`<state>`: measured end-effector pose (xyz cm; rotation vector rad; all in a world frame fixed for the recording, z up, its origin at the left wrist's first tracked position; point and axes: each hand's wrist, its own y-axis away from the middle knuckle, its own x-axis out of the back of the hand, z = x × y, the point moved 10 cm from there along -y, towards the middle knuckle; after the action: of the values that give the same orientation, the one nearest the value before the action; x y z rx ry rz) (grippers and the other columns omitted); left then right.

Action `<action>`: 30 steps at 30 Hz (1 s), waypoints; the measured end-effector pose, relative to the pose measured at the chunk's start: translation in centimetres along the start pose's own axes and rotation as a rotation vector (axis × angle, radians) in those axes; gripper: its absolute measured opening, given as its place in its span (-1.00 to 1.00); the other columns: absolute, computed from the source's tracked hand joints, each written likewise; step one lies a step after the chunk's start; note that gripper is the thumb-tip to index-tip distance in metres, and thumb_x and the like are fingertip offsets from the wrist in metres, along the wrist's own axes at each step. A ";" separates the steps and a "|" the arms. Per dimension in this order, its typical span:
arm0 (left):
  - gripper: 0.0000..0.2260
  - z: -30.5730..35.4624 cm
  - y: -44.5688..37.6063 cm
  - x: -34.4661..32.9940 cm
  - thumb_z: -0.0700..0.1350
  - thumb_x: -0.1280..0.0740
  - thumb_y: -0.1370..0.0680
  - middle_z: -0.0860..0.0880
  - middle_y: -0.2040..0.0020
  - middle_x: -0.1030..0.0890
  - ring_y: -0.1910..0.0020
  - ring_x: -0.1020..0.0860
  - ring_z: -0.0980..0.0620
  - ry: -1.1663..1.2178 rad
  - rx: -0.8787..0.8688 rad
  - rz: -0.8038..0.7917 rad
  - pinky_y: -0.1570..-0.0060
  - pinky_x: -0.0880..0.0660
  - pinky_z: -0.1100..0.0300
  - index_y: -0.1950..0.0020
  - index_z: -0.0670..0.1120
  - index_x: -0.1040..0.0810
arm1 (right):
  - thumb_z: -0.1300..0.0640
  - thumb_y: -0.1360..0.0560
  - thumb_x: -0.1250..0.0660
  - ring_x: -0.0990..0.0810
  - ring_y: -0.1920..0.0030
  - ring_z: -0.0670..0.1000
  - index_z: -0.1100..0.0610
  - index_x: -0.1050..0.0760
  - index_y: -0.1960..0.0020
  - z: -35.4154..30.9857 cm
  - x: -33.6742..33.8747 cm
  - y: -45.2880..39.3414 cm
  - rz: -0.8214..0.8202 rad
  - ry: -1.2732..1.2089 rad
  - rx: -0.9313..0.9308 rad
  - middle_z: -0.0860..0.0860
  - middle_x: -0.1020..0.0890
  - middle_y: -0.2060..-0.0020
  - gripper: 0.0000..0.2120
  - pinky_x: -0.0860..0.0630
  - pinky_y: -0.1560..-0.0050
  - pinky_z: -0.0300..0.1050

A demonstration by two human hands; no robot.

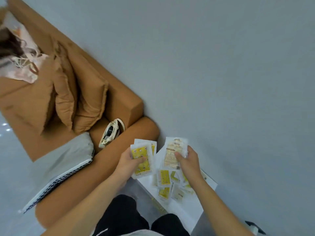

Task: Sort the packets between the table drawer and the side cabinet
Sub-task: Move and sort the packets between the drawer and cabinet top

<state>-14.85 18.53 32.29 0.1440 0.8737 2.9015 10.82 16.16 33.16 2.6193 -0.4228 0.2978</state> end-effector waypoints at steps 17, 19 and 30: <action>-0.68 -2.8 26.3 12.6 -0.24 -0.50 -0.50 -0.01 -0.04 -0.74 0.00 -0.72 -0.01 0.281 -0.085 0.525 -0.08 -0.64 -0.06 -0.21 -0.02 -0.58 | 0.22 -0.57 -0.41 -0.70 -0.08 -0.02 0.04 -0.58 -0.23 -8.0 -10.6 15.0 -0.580 0.176 0.346 -0.05 -0.71 -0.11 -0.74 -0.70 -0.01 0.01; -0.66 -4.5 29.1 15.1 -0.23 -0.50 -0.50 -0.04 -0.07 -0.73 -0.03 -0.71 -0.06 0.323 -0.076 0.600 -0.10 -0.63 -0.12 -0.24 -0.03 -0.57 | 0.21 -0.59 -0.40 -0.69 -0.10 -0.04 0.05 -0.56 -0.27 -8.4 -14.0 17.9 -0.665 0.189 0.369 -0.06 -0.69 -0.13 -0.73 -0.70 0.04 -0.09; -0.67 -14.4 41.7 29.2 -0.15 -0.49 -0.52 -0.02 -0.12 -0.70 -0.07 -0.70 -0.08 0.509 -0.062 0.882 -0.15 -0.61 -0.20 -0.26 0.02 -0.56 | 0.22 -0.60 -0.38 -0.71 0.00 -0.09 -0.04 -0.55 -0.19 -8.8 -32.2 33.1 -0.988 0.209 0.362 -0.13 -0.69 -0.04 -0.76 -0.65 0.20 -0.22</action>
<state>-48.66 -20.08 45.17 -0.3183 0.9575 3.8899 -31.68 0.33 45.44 2.7210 1.0586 0.3091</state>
